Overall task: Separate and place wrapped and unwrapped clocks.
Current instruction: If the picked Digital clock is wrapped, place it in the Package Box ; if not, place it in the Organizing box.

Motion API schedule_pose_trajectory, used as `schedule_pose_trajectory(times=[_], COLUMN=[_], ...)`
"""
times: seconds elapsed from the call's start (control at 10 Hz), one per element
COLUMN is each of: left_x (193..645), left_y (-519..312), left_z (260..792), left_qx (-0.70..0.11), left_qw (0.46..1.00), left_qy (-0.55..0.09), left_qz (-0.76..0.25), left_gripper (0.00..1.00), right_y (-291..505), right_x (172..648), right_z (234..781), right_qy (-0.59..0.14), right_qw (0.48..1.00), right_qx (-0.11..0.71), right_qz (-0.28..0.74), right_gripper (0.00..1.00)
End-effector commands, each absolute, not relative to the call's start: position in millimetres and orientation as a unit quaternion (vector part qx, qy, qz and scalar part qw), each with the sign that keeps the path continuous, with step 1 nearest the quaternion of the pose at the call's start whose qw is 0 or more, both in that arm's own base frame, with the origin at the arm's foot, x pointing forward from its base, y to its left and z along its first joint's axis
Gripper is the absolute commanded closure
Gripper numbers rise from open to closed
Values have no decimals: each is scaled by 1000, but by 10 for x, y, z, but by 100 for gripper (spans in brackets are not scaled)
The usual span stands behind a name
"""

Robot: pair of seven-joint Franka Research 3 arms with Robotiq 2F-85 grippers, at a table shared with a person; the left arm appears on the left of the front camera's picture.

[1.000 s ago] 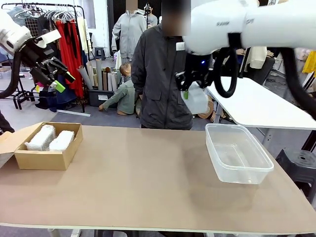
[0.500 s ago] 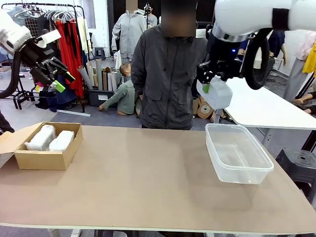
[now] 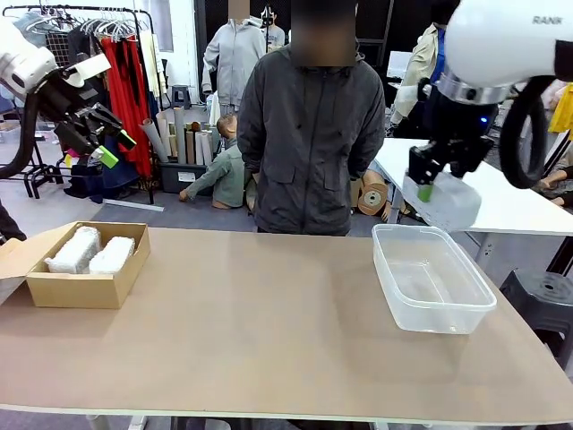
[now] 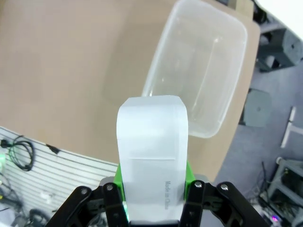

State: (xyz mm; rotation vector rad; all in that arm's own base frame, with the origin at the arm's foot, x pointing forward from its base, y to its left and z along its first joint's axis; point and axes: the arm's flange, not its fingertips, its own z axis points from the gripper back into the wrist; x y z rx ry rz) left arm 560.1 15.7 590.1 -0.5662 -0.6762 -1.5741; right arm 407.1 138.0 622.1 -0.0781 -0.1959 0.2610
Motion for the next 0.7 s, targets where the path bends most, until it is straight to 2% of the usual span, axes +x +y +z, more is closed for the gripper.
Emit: schedule_pose_trajectory(times=[0.0, 0.2, 0.3, 0.6], left_x=[5590, 5590, 5590, 5590], left_y=[156, 156, 156, 156], left_z=[5901, 5901, 5901, 5901], left_qx=[-244, -244, -244, -244], left_qw=[620, 620, 620, 620], left_qy=[-290, -290, -290, -290], left_qz=[-686, -686, -686, -686], left_gripper=[0, 0, 0, 0], right_y=[1076, 914, 1059, 1059], right_x=[3991, 4010, 4025, 4025], right_z=[6193, 6149, 6174, 6174], right_qy=[-105, -126, -98, -98], right_qw=[986, 987, 989, 989], right_qx=[-18, 3, -35, -35], right_qz=[127, 102, 109, 109], right_gripper=[100, 100, 100, 100])
